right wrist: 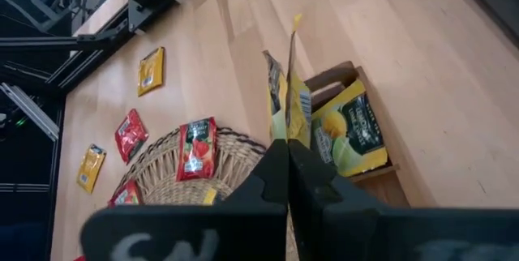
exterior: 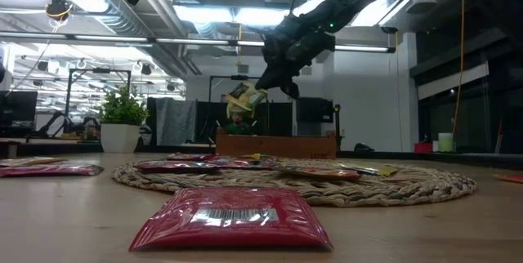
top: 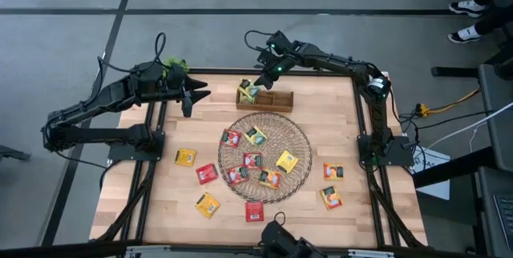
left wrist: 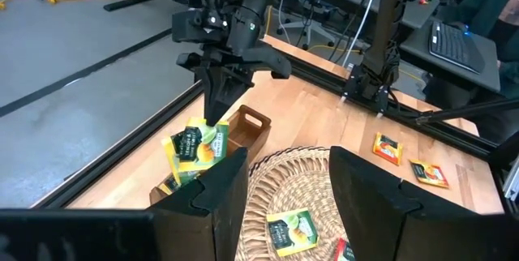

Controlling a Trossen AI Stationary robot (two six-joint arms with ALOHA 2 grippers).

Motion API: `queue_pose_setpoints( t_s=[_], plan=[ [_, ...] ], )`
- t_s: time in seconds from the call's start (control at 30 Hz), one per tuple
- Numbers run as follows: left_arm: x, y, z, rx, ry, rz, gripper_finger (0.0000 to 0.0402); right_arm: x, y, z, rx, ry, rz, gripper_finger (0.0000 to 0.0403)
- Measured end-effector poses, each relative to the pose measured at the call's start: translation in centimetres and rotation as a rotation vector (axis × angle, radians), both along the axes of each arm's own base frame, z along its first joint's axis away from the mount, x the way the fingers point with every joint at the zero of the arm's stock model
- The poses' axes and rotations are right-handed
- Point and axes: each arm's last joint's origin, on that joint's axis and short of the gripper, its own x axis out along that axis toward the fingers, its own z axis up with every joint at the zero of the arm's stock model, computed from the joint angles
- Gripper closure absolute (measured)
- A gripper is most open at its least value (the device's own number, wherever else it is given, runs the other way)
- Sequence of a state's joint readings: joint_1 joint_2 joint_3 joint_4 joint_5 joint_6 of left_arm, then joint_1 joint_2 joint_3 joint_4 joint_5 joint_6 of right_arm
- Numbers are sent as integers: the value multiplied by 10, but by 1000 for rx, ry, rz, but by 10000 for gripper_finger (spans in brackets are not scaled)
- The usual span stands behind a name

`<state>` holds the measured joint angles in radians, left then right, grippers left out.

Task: Pick & Place Tea
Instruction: Put the middle yellow tea bag into the left of the wooden organizer

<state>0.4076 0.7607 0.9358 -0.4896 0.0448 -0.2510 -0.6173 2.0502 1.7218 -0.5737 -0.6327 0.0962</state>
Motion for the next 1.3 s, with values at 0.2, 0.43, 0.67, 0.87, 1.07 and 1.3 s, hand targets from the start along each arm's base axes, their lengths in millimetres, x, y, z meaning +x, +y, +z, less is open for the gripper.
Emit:
queue_pose_setpoints(
  t_s=[0.2,0.43,0.67,0.87,1.07,1.3],
  plan=[
    [0,0,0,1,1,-1,233,2,-1,-7,10,15,0,403],
    [0,0,0,1,0,-1,233,5,-4,-25,35,55,-5,403],
    [0,0,0,2,0,-1,233,5,-4,-26,33,71,-14,403],
    [0,0,0,2,0,-1,233,4,-3,-37,57,78,-26,403],
    [0,0,0,1,0,0,233,5,-4,-40,59,83,-56,402],
    [1,0,2,8,-19,0,233,5,-5,-41,55,95,-91,354]
  ],
)
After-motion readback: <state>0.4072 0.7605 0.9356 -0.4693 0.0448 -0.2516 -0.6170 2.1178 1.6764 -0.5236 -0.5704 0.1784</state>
